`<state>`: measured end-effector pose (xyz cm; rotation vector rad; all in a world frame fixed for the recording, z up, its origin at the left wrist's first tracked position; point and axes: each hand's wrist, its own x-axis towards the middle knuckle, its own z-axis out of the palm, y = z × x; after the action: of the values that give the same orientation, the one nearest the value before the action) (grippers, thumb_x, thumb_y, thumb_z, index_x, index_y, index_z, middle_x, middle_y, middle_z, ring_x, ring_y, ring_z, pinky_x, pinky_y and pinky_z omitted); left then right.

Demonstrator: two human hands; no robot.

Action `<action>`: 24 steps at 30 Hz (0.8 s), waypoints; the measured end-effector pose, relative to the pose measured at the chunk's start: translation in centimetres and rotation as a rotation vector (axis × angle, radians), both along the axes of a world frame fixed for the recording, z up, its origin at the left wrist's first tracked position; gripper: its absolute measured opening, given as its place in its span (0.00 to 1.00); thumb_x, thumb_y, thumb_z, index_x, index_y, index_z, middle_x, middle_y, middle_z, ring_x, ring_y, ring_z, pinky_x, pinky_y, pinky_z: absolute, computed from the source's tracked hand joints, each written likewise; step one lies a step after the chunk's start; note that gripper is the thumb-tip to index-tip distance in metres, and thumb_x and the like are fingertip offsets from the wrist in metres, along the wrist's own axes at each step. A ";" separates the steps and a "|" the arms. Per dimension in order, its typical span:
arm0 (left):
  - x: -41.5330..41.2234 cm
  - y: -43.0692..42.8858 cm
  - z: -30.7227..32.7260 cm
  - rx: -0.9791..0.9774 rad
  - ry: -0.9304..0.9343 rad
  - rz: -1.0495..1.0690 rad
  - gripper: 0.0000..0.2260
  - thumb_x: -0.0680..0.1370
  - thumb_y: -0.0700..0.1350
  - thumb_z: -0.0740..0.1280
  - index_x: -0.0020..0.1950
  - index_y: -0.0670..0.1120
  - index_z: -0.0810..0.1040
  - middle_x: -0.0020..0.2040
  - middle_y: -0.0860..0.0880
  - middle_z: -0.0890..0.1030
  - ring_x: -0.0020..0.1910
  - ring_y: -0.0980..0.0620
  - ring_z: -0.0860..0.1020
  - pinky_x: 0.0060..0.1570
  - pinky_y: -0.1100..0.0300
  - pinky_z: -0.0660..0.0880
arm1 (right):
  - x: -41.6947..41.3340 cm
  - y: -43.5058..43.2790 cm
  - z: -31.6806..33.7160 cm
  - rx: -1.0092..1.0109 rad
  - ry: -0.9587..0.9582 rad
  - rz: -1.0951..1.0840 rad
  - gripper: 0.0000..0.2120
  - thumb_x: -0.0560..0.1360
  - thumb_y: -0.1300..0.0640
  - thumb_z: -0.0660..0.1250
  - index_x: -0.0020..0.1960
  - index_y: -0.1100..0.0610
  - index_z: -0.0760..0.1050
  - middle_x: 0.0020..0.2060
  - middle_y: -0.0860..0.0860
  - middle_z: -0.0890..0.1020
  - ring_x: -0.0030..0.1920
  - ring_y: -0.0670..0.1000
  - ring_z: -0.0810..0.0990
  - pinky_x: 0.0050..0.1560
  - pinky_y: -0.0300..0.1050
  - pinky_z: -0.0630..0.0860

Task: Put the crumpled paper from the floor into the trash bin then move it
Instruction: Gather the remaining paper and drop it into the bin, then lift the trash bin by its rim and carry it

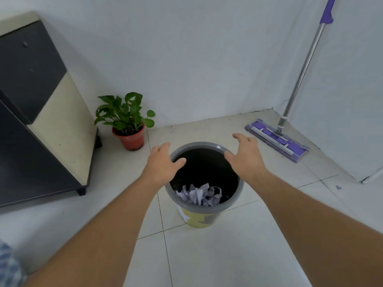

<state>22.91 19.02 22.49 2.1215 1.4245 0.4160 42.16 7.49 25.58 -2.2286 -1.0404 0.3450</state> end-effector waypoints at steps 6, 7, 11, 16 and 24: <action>-2.2 -1.0 -4.2 -0.209 -0.010 0.211 0.32 0.77 0.59 0.62 0.75 0.44 0.58 0.72 0.39 0.63 0.66 0.38 0.69 0.55 0.49 0.69 | 1.2 -1.6 -3.7 -0.177 0.145 -0.160 0.31 0.77 0.53 0.65 0.76 0.52 0.57 0.70 0.59 0.63 0.61 0.60 0.74 0.59 0.57 0.77; -2.3 -1.4 -5.0 -0.235 0.001 0.221 0.32 0.77 0.59 0.61 0.75 0.44 0.58 0.71 0.38 0.64 0.64 0.38 0.71 0.52 0.49 0.69 | 1.1 -1.9 -4.5 -0.208 0.180 -0.182 0.31 0.77 0.53 0.64 0.76 0.53 0.56 0.69 0.60 0.64 0.60 0.61 0.75 0.57 0.56 0.78; -2.0 -2.5 -6.9 -0.284 -0.006 0.212 0.23 0.77 0.57 0.61 0.67 0.45 0.64 0.57 0.41 0.74 0.48 0.42 0.77 0.45 0.47 0.80 | 0.4 -2.9 -7.8 -0.306 0.307 -0.197 0.24 0.78 0.54 0.63 0.70 0.57 0.61 0.61 0.62 0.72 0.52 0.61 0.79 0.46 0.51 0.80; -0.8 -3.1 -7.6 -0.279 -0.040 0.218 0.14 0.80 0.50 0.60 0.62 0.46 0.65 0.48 0.44 0.78 0.40 0.46 0.80 0.33 0.51 0.80 | -0.5 -3.0 -9.5 -0.240 0.465 -0.239 0.20 0.79 0.61 0.61 0.68 0.52 0.60 0.53 0.60 0.77 0.48 0.62 0.82 0.36 0.51 0.82; -0.2 -3.5 -5.0 -0.252 -0.093 0.269 0.11 0.79 0.44 0.57 0.61 0.43 0.65 0.47 0.41 0.78 0.41 0.42 0.79 0.40 0.48 0.79 | -0.1 -3.0 -7.2 -0.189 0.394 -0.209 0.18 0.79 0.61 0.61 0.66 0.54 0.63 0.52 0.59 0.78 0.42 0.58 0.82 0.28 0.44 0.76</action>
<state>22.72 15.55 17.50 1.6980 1.6207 0.4062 42.11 4.51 18.40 -2.2812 -0.5813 0.7789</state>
